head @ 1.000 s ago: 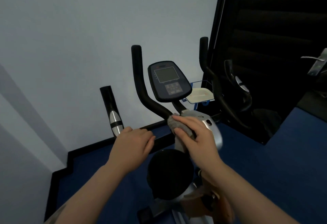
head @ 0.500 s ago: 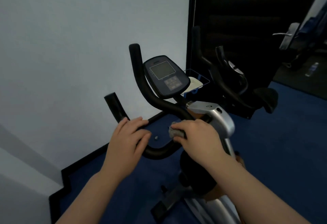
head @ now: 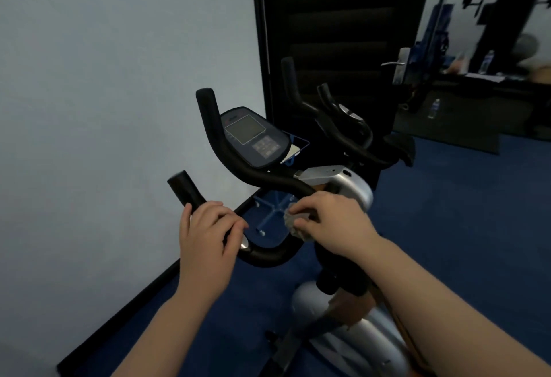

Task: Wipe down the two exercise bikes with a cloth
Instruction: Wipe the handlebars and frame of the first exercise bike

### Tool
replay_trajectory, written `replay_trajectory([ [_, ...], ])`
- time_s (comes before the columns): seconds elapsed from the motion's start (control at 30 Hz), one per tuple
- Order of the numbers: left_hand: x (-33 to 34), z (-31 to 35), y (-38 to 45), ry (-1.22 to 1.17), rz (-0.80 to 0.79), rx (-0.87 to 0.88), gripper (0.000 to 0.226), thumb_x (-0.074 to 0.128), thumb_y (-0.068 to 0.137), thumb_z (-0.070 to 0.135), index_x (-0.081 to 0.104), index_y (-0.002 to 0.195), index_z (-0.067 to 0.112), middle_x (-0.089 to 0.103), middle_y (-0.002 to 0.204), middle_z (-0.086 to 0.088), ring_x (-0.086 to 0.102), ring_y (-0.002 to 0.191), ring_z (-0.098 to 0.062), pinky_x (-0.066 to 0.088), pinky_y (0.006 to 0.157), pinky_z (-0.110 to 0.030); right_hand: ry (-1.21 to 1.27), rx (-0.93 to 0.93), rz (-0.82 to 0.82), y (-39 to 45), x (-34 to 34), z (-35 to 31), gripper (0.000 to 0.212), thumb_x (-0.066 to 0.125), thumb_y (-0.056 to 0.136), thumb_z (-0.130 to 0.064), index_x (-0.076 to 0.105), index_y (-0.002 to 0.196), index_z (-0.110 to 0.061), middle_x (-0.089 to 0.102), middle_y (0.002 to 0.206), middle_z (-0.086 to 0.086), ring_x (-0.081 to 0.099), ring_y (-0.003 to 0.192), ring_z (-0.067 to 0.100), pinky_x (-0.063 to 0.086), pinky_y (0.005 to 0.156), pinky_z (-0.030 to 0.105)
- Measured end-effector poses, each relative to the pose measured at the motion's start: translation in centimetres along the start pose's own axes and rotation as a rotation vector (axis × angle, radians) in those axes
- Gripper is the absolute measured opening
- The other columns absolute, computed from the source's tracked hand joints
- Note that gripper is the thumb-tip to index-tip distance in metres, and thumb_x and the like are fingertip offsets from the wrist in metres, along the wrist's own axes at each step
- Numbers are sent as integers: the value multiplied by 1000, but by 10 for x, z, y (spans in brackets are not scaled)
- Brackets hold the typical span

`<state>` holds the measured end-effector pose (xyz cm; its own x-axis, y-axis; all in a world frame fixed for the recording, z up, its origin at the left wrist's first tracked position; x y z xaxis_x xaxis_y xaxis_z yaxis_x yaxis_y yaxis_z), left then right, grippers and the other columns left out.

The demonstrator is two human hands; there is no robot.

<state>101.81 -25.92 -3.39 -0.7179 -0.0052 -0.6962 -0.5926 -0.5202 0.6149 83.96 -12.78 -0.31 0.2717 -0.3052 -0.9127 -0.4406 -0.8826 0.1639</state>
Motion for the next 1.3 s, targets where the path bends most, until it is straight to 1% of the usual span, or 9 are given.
replay_trajectory([
  [0.1, 4, -1, 0, 9, 4, 8, 36, 39, 94, 33, 70, 78, 23, 58, 89, 10, 49, 109, -13, 10, 117, -38, 36, 17, -95, 6, -4, -6, 22, 60, 93, -34, 67, 114, -36, 66, 113, -13, 61, 105, 11, 48, 85, 26],
  [0.23, 6, -7, 0, 7, -5, 25, 35, 38, 95, 34, 68, 79, 27, 55, 91, 13, 48, 111, -12, 8, 117, -38, 95, 130, -10, 3, -6, -2, 21, 59, 94, -36, 64, 115, -33, 63, 108, -9, 62, 100, 13, 50, 82, 30],
  [0.47, 7, -10, -1, 5, -10, 39, 33, 39, 95, 35, 68, 80, 27, 55, 92, 13, 48, 110, -11, 5, 119, -35, 107, 34, -136, -3, -9, -1, 23, 62, 92, -35, 59, 116, -34, 57, 120, -8, 56, 109, 13, 47, 94, 34],
  [0.6, 6, -10, -2, 5, -6, 58, 31, 40, 95, 33, 68, 81, 27, 53, 92, 15, 47, 107, -7, 8, 119, -38, 23, -72, -151, -11, 2, -20, 25, 63, 91, -37, 56, 115, -39, 53, 114, -12, 56, 103, 9, 42, 82, 23],
  [0.7, 7, -10, -1, 19, 0, 65, 32, 40, 95, 33, 68, 82, 25, 54, 93, 14, 48, 106, -8, 8, 119, -37, 110, -167, -248, -14, 5, -30, 28, 67, 88, -35, 58, 114, -38, 55, 114, -11, 54, 106, 7, 43, 91, 25],
  [0.83, 7, -11, -2, 25, -14, 53, 31, 40, 96, 33, 67, 82, 27, 53, 93, 15, 48, 107, -7, 6, 119, -35, 38, -17, -109, -11, -2, -22, 28, 64, 91, -36, 59, 119, -34, 53, 117, -10, 54, 109, 12, 46, 92, 32],
  [1.0, 8, -11, -2, 61, -28, 64, 33, 37, 97, 33, 66, 84, 27, 52, 94, 14, 46, 108, -8, 2, 119, -34, 119, -158, -172, -24, 14, -41, 28, 64, 88, -38, 55, 115, -42, 53, 113, -15, 55, 105, 6, 47, 91, 32],
  [1.17, 8, -11, -1, 37, -16, 62, 32, 38, 97, 32, 66, 83, 28, 49, 93, 16, 46, 106, -7, 3, 119, -34, 110, 60, -10, -20, 8, -20, 22, 64, 90, -36, 59, 112, -38, 54, 113, -12, 55, 104, 9, 47, 91, 33],
  [1.3, 10, -9, -1, 35, -14, 39, 33, 37, 96, 32, 65, 80, 27, 47, 92, 15, 46, 106, -8, 8, 119, -41, 152, 79, 38, -23, 18, -22, 20, 65, 89, -37, 61, 109, -39, 55, 109, -14, 56, 100, 8, 46, 88, 29],
])
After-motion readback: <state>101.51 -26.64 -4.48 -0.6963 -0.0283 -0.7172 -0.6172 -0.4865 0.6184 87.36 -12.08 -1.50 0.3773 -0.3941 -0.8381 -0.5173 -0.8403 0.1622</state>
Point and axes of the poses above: each hand's wrist, its own y-axis towards the middle knuckle, its own x-axis out of the palm, z = x × y, the point moved 2 cm from there along y, towards the middle knuckle
